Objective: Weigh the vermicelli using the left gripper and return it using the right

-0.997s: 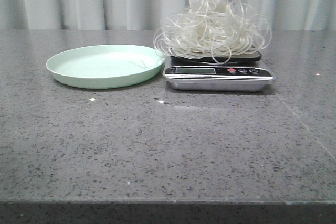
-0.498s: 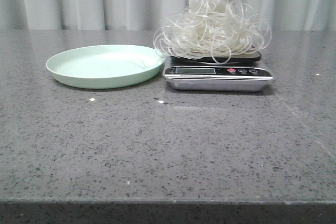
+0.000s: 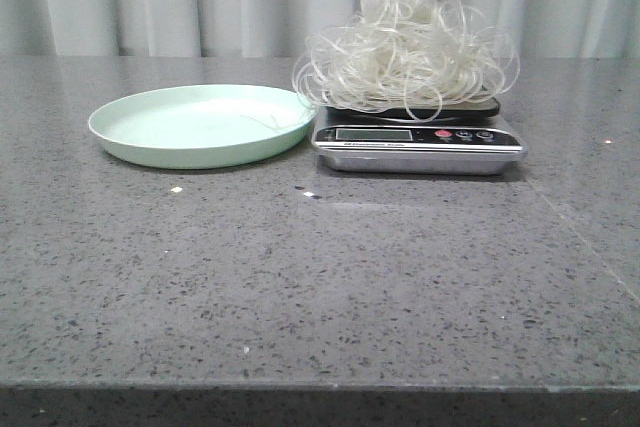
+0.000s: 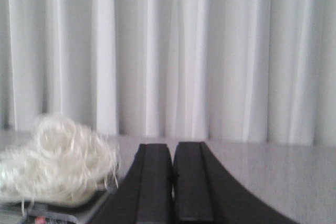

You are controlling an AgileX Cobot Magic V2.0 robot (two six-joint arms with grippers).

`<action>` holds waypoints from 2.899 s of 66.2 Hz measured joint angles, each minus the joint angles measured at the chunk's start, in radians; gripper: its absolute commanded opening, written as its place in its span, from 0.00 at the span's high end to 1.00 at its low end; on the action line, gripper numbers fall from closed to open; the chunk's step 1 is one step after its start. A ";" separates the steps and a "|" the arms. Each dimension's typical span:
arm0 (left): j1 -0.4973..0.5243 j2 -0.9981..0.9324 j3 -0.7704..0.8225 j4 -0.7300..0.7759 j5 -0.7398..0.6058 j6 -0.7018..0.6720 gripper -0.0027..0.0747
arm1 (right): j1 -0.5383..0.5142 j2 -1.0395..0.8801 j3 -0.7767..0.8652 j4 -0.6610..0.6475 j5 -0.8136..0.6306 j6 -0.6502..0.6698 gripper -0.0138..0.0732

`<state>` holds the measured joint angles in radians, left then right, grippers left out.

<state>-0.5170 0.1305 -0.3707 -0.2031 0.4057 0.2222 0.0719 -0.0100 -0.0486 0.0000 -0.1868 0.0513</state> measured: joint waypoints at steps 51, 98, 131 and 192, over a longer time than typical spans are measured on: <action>0.000 0.000 0.006 0.000 -0.026 0.000 0.78 | 0.113 0.563 -0.535 0.000 0.443 0.000 0.30; 0.000 0.000 0.006 0.000 -0.026 0.000 0.78 | 0.364 1.483 -1.377 0.018 0.755 -0.002 0.23; 0.000 0.000 0.006 0.000 -0.026 0.000 0.78 | 0.364 1.845 -1.641 0.024 0.988 -0.002 0.23; 0.000 0.000 0.006 0.000 -0.026 0.000 0.78 | 0.486 1.950 -2.087 0.010 1.287 -0.004 0.65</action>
<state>-0.5170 0.1305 -0.3645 -0.2031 0.3798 0.2222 0.5574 1.9397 -2.1354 0.0095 1.1004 0.0475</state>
